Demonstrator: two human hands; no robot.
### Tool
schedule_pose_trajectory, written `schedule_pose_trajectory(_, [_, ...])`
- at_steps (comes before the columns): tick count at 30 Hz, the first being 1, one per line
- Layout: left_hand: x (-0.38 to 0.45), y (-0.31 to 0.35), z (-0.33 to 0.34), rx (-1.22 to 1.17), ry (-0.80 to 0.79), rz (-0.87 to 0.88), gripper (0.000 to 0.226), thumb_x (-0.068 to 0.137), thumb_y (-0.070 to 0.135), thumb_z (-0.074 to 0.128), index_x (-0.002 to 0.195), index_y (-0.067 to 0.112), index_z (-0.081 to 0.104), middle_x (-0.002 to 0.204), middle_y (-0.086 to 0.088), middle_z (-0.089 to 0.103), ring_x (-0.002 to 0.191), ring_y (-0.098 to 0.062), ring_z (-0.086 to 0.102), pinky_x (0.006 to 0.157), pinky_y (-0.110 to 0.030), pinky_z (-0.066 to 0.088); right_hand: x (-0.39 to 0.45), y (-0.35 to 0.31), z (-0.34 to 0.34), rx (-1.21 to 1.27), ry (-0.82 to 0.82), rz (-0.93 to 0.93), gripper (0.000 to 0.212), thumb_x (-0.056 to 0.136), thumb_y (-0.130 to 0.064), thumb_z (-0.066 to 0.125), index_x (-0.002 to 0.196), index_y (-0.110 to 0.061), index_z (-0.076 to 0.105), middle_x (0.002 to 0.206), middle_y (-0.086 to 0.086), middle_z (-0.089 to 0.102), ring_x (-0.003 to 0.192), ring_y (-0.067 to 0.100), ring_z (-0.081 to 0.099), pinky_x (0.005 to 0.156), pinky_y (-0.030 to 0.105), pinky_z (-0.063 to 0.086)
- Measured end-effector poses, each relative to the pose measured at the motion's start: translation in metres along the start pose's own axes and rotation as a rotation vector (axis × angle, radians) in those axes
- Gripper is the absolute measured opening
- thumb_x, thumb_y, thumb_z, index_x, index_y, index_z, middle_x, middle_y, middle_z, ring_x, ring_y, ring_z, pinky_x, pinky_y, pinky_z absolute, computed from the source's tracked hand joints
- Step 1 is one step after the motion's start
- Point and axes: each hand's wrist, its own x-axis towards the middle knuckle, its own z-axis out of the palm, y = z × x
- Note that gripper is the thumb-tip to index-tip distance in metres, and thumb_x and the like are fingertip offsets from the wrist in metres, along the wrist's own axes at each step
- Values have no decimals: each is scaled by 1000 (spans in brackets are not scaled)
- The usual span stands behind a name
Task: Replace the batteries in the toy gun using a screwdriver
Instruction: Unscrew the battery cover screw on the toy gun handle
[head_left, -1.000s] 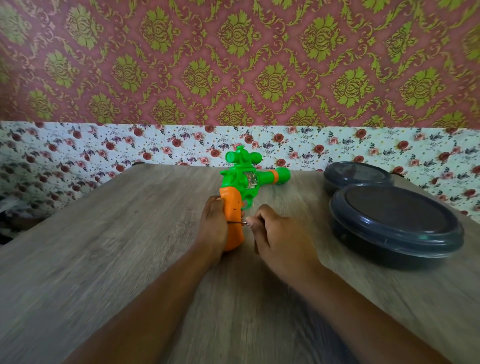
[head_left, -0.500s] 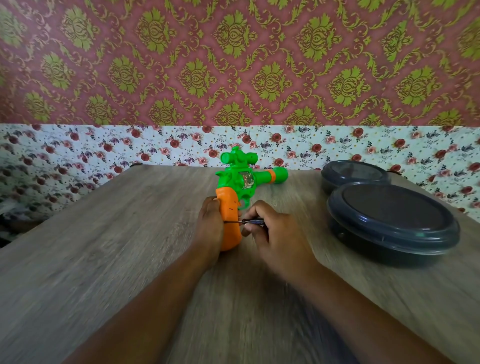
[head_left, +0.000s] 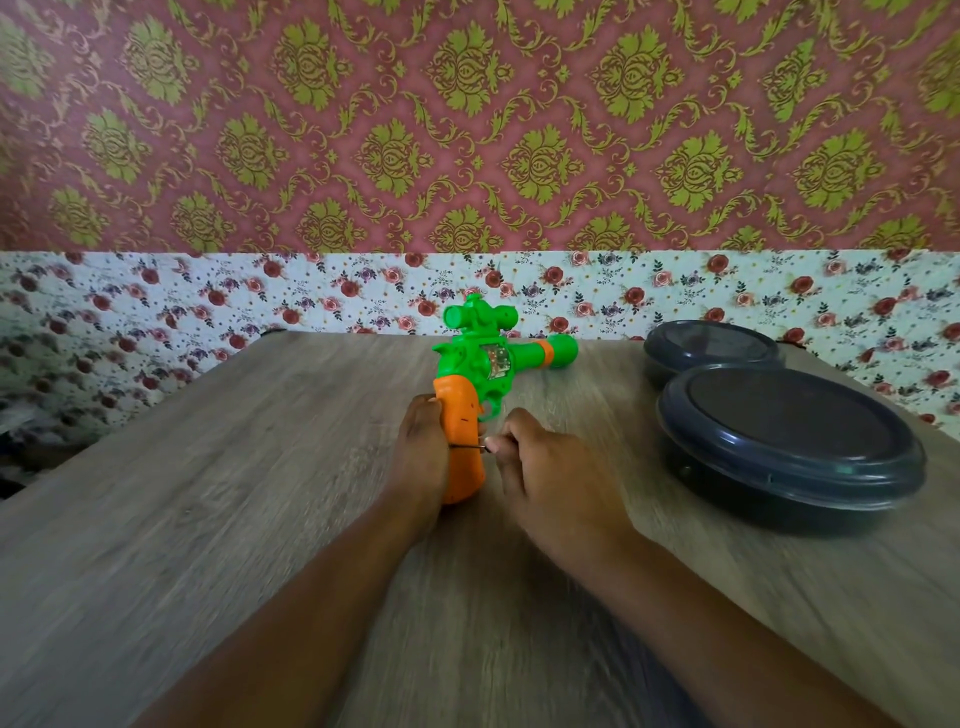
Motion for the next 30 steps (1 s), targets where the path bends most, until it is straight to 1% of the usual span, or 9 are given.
schedule_pose_trajectory(5, [3,-3,-2,0,21,-11,53,92,45,26,115,7,54,102,-19,64,80,-25,59,75,-35,47,1,0,0,92,-17,-6,6,92,-22,50,97,-19,48,87,2,67,79,21,63,67,37,49])
schedule_pose_trajectory(9, [4,-3,-3,-33,-4,-19,45,99,38,24,113,7,55,91,-12,65,68,-19,60,64,-29,46,1,1,1,205,6,32,15,87,-14,57,88,-27,50,88,-6,68,82,14,64,69,40,52])
schedule_pose_trajectory(12, [5,-4,-2,-2,8,28,38,99,36,24,100,11,52,87,-11,62,68,-19,57,67,-30,44,0,-1,2,294,-4,42,5,90,-21,54,93,-23,51,91,-7,66,82,11,63,70,41,52])
schedule_pose_trajectory(14, [4,-4,-3,14,17,31,37,100,35,24,100,12,53,87,-10,62,72,-20,56,68,-30,44,-2,-5,2,272,-11,50,16,94,-34,45,95,-20,50,87,-5,64,71,11,57,59,33,47])
schedule_pose_trajectory(17, [3,-2,-1,9,17,24,37,97,43,26,98,18,54,92,-14,64,81,-25,59,82,-39,48,-3,-9,-3,-47,-20,83,41,93,-51,26,97,-18,50,72,-3,56,62,13,50,48,26,29])
schedule_pose_trajectory(21, [3,-3,0,0,9,23,36,100,38,25,107,16,53,86,-10,62,73,-21,58,80,-37,46,-4,-6,-1,-121,37,66,32,97,-38,32,94,-15,54,59,-6,43,55,14,45,44,25,22])
schedule_pose_trajectory(23, [4,-3,0,20,11,28,36,99,37,25,104,15,53,93,-15,62,78,-24,57,79,-38,45,-3,-7,1,-83,65,36,26,96,-34,39,95,-14,56,60,-4,50,53,13,45,44,23,19])
schedule_pose_trajectory(28, [4,-2,-1,-18,7,4,41,100,36,24,112,9,53,89,-12,63,72,-20,58,69,-31,46,-1,-4,-3,49,-3,44,6,91,-28,53,91,-22,51,82,-1,67,72,16,61,57,29,43])
schedule_pose_trajectory(30, [2,0,-2,-25,4,-9,40,101,35,24,111,8,52,82,-8,62,68,-18,57,62,-28,43,0,-2,-4,123,-6,67,11,87,-26,60,83,-28,49,82,-5,68,73,14,62,62,31,48])
